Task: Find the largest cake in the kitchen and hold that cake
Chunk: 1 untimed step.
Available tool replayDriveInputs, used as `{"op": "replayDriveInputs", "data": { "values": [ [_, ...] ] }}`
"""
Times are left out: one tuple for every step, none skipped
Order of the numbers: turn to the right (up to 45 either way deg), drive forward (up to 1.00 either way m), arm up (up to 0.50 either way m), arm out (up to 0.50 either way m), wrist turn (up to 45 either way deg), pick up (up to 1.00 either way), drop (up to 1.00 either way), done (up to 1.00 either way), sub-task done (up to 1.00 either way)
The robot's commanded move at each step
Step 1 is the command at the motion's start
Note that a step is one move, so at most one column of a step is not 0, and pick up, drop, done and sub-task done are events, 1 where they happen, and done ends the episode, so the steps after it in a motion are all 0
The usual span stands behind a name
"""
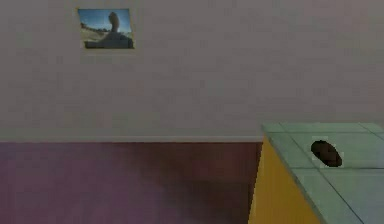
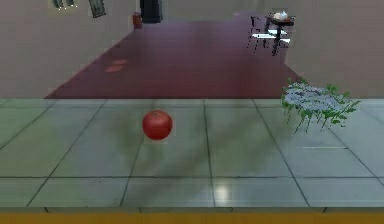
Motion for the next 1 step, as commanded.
{"op": "replayDriveInputs", "data": {
  "values": [
    [0.0,1.00,0.00,0.00,0.0,0.00,0.00,0.00,0.00]
  ]
}}
